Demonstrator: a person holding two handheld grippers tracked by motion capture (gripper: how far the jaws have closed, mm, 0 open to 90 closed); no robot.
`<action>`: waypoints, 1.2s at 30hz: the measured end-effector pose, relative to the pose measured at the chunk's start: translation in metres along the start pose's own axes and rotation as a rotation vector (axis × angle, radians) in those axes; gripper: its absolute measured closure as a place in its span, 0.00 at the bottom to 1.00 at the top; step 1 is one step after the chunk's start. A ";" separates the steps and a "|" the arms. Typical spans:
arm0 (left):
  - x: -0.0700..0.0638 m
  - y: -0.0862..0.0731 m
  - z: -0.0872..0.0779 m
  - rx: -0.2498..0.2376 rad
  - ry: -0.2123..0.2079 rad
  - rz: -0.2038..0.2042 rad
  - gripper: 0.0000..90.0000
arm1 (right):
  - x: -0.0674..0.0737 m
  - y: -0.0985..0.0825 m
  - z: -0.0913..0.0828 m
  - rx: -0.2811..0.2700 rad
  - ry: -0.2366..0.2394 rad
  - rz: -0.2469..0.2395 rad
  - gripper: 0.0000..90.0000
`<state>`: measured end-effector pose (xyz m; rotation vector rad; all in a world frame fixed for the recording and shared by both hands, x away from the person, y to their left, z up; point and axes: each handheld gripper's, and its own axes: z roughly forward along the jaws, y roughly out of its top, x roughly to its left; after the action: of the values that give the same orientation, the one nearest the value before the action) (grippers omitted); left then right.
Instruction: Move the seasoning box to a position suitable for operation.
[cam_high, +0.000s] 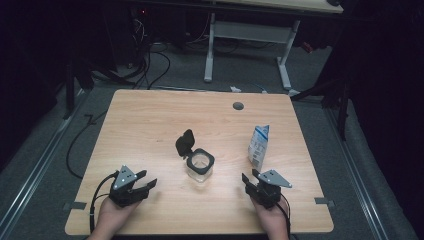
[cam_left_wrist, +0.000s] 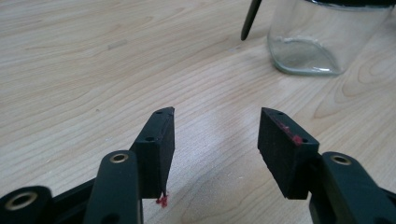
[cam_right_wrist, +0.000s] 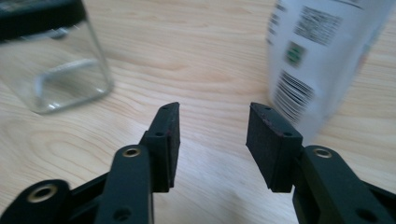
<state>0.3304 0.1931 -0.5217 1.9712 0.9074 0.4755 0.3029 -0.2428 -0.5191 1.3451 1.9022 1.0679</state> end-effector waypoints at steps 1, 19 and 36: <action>0.003 0.000 0.001 -0.002 -0.005 -0.002 0.51 | -0.004 0.001 -0.001 0.015 -0.020 0.005 0.59; 0.001 -0.002 0.001 -0.029 0.009 -0.048 0.51 | -0.026 0.009 -0.020 -0.050 -0.077 0.042 0.42; 0.005 -0.006 0.003 -0.026 0.023 -0.043 0.50 | -0.042 0.033 0.011 -0.012 -0.103 0.023 0.52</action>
<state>0.3330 0.1967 -0.5282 1.9227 0.9515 0.4834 0.3417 -0.2733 -0.4961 1.3916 1.8070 1.0003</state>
